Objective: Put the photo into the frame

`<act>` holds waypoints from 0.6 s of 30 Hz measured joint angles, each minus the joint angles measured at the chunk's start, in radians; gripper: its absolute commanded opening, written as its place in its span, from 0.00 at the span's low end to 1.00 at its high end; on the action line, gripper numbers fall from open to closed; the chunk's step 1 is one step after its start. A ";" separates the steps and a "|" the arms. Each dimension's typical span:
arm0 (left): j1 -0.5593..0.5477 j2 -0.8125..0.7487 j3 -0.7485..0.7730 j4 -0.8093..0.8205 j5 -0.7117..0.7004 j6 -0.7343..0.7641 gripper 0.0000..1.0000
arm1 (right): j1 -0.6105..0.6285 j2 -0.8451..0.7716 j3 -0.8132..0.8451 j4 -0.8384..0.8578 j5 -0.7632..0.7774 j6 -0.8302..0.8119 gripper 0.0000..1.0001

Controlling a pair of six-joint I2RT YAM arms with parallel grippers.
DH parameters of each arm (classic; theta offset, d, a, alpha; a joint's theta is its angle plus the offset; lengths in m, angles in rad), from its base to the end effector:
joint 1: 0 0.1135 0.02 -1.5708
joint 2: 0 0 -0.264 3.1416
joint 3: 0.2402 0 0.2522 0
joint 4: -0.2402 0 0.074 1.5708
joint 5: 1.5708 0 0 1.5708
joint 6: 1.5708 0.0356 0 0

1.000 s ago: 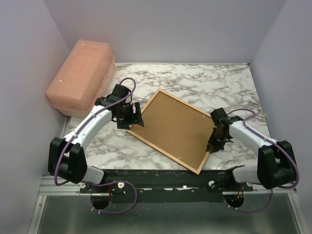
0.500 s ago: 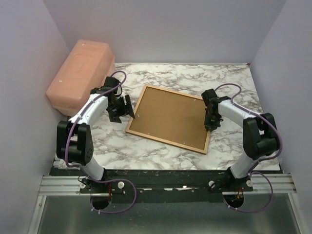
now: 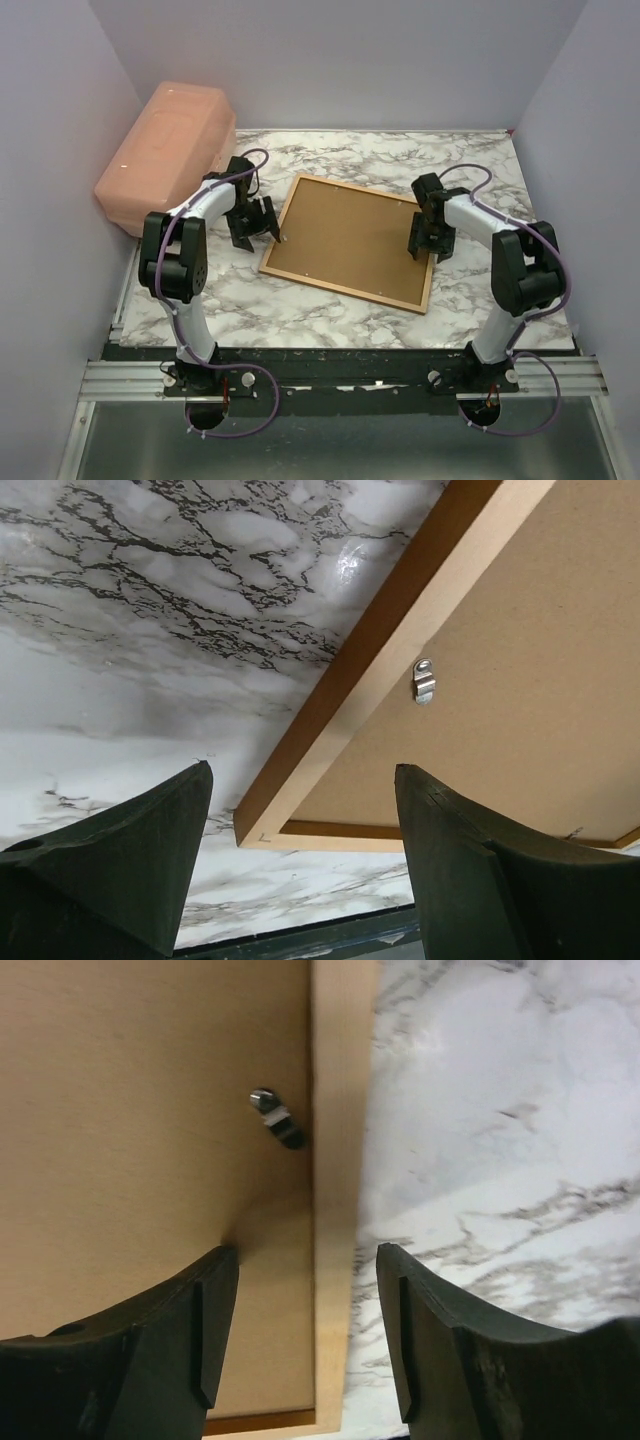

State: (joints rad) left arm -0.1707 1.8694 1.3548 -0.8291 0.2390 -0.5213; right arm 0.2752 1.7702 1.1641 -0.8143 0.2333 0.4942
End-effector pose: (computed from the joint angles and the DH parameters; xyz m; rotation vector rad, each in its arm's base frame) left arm 0.3581 -0.0703 0.1917 -0.4789 2.9374 -0.4513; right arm 0.3141 0.0801 0.1746 0.3431 2.8860 -0.2335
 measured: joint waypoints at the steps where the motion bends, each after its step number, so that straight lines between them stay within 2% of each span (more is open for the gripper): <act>1: -0.002 0.012 0.003 0.003 0.001 0.000 0.75 | -0.001 0.003 0.003 0.011 -0.016 0.005 0.67; 11: -0.030 0.023 -0.023 0.025 0.063 0.013 0.72 | -0.011 0.051 0.051 0.074 -0.155 -0.003 0.67; 18: -0.113 -0.085 -0.221 0.070 0.061 0.002 0.72 | -0.033 0.057 0.057 0.094 -0.159 -0.051 0.68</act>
State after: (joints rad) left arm -0.2836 1.7847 1.1339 -0.7593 0.3000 -0.5194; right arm 0.2424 1.8271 1.2213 -0.7204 0.0738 0.4435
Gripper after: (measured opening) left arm 0.726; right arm 0.678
